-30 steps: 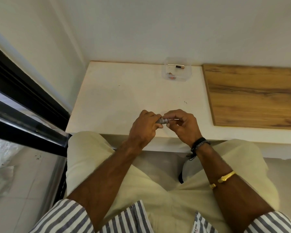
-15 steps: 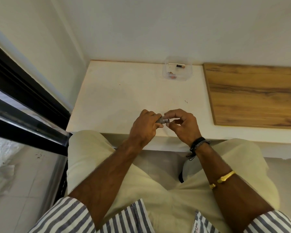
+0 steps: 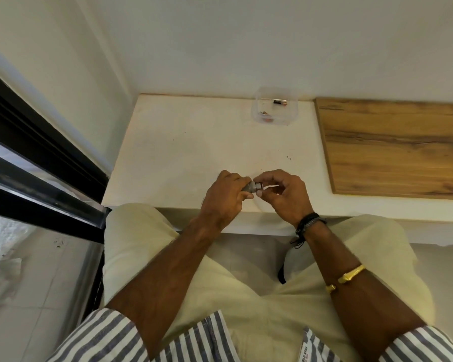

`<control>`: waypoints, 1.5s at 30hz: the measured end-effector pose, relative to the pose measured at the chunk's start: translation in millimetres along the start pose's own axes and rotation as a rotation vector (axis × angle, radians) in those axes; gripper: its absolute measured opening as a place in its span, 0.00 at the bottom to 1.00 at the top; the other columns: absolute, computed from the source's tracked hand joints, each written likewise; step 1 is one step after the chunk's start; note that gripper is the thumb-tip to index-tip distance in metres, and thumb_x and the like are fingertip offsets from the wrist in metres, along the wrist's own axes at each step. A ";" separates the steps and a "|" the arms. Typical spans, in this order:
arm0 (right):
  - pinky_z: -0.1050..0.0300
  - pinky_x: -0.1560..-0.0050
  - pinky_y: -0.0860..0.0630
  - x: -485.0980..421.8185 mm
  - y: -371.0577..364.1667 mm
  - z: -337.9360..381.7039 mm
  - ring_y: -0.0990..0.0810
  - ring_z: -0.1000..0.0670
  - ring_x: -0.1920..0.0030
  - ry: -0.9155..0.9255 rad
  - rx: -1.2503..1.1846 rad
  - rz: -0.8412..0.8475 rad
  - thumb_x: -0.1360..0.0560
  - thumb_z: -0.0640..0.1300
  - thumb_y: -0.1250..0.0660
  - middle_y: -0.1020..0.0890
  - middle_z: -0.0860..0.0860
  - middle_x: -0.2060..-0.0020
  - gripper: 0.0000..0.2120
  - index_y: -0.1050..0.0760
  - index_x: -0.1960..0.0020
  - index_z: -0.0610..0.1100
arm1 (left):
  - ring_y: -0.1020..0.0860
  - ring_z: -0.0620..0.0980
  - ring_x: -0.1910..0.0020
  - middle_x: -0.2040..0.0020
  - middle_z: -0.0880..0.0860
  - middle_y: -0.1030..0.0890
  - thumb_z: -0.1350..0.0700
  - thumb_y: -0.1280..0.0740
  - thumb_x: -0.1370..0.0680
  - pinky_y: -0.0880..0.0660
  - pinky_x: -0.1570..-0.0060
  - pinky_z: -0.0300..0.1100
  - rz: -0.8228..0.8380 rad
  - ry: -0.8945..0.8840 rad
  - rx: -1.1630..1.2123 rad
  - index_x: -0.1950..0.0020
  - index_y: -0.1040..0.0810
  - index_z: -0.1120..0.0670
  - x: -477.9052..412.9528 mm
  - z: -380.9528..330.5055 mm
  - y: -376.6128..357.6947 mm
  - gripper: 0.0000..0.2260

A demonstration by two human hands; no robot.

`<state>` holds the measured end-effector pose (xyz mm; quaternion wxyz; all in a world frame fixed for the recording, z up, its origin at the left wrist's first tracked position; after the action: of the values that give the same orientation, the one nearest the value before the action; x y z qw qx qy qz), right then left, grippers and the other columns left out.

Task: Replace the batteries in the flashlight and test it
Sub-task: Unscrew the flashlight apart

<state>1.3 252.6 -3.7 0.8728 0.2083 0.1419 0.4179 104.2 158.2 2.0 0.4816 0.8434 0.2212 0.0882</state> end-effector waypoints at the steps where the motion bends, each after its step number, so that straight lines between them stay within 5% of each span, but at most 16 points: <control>1: 0.57 0.48 0.18 0.3 -0.1 2.5 0.17 0.53 0.49 0.020 -0.010 0.001 0.27 0.35 0.24 0.16 0.54 0.50 0.11 0.16 0.46 0.45 | 0.28 0.52 0.42 0.42 0.54 0.18 0.52 0.35 0.19 0.34 0.48 0.40 -0.001 0.000 -0.001 0.36 0.22 0.55 0.2 0.1 0.2 0.14; 5: 0.63 0.52 0.18 0.8 -0.3 -1.4 0.17 0.58 0.49 -0.095 -0.054 -0.014 0.26 0.52 0.25 0.19 0.60 0.46 0.19 0.23 0.37 0.57 | 0.28 0.52 0.42 0.41 0.53 0.18 0.53 0.34 0.19 0.32 0.48 0.40 -0.017 0.001 0.006 0.36 0.21 0.55 0.7 -2.0 2.9 0.13; 8: 0.58 0.60 0.17 2.2 1.4 -7.8 0.16 0.56 0.60 -0.158 -0.006 -0.034 0.23 0.59 0.31 0.16 0.60 0.56 0.11 0.20 0.45 0.55 | 0.28 0.52 0.42 0.41 0.53 0.18 0.52 0.34 0.19 0.32 0.47 0.41 0.004 -0.003 -0.006 0.36 0.22 0.55 0.5 -3.4 1.0 0.13; 12: 0.67 0.66 0.21 1.5 1.0 -8.1 0.17 0.59 0.65 -0.113 0.014 -0.020 0.22 0.50 0.29 0.14 0.51 0.61 0.10 0.16 0.47 0.45 | 0.28 0.51 0.43 0.42 0.53 0.18 0.52 0.35 0.19 0.29 0.46 0.43 0.032 -0.007 0.003 0.37 0.22 0.54 0.0 -2.8 -2.0 0.12; 19: 0.54 0.45 0.17 1.8 2.2 9.5 0.16 0.53 0.50 0.010 -0.004 0.005 0.27 0.35 0.24 0.15 0.51 0.50 0.12 0.16 0.44 0.45 | 0.27 0.53 0.44 0.43 0.54 0.18 0.53 0.35 0.19 0.33 0.48 0.41 0.015 0.001 -0.008 0.37 0.22 0.56 -0.3 -1.6 0.3 0.13; 22: 0.59 0.49 0.17 1.5 1.3 5.5 0.16 0.54 0.49 -0.052 -0.058 0.006 0.28 0.45 0.22 0.17 0.53 0.43 0.21 0.20 0.37 0.51 | 0.27 0.52 0.44 0.43 0.54 0.18 0.54 0.35 0.18 0.31 0.47 0.41 -0.004 0.004 0.002 0.36 0.22 0.55 0.6 -1.6 1.7 0.12; 25: 0.66 0.61 0.19 1.3 0.9 -5.1 0.16 0.57 0.57 -0.142 -0.021 -0.025 0.25 0.55 0.27 0.15 0.52 0.48 0.19 0.20 0.37 0.50 | 0.27 0.52 0.43 0.42 0.53 0.17 0.54 0.34 0.19 0.29 0.45 0.43 -0.010 0.006 0.021 0.36 0.21 0.55 0.6 -2.1 2.6 0.12; 28: 0.68 0.67 0.21 0.9 0.0 -5.6 0.17 0.59 0.65 -0.108 0.035 -0.025 0.23 0.52 0.29 0.14 0.49 0.57 0.13 0.17 0.43 0.45 | 0.27 0.52 0.43 0.44 0.54 0.17 0.53 0.35 0.19 0.31 0.47 0.42 0.017 -0.012 0.017 0.38 0.21 0.55 0.6 -3.6 0.0 0.12; 31: 0.69 0.61 0.21 0.0 3.4 -0.8 0.16 0.59 0.62 -0.051 0.047 -0.034 0.24 0.48 0.26 0.16 0.58 0.59 0.10 0.16 0.45 0.46 | 0.28 0.52 0.43 0.44 0.54 0.18 0.53 0.35 0.19 0.32 0.48 0.42 0.007 -0.015 0.022 0.38 0.21 0.55 0.0 -3.3 1.6 0.11; 39: 0.49 0.48 0.17 -0.5 4.8 11.4 0.17 0.53 0.49 0.059 0.001 -0.004 0.28 0.32 0.25 0.15 0.54 0.51 0.12 0.16 0.48 0.44 | 0.28 0.53 0.42 0.41 0.55 0.18 0.54 0.36 0.18 0.34 0.48 0.40 0.012 0.003 0.006 0.35 0.22 0.56 -2.5 -2.8 0.3 0.13; 45: 0.66 0.54 0.19 -3.5 2.8 3.7 0.18 0.61 0.50 -0.078 0.002 0.011 0.27 0.57 0.25 0.20 0.60 0.44 0.21 0.24 0.36 0.59 | 0.28 0.51 0.42 0.43 0.53 0.18 0.55 0.35 0.18 0.27 0.47 0.44 -0.011 0.013 0.024 0.36 0.22 0.54 -2.6 -1.1 3.4 0.11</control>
<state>-1.2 250.5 1.2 0.8752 0.2261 0.1072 0.4141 102.5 156.3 5.7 0.4705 0.8473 0.2299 0.0884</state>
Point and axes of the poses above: each hand's wrist, its own x-axis away from the middle knuckle, its own y-axis out of the back of the hand, z = x × y, the point moved 10 cm from there along -x, towards the middle knuckle
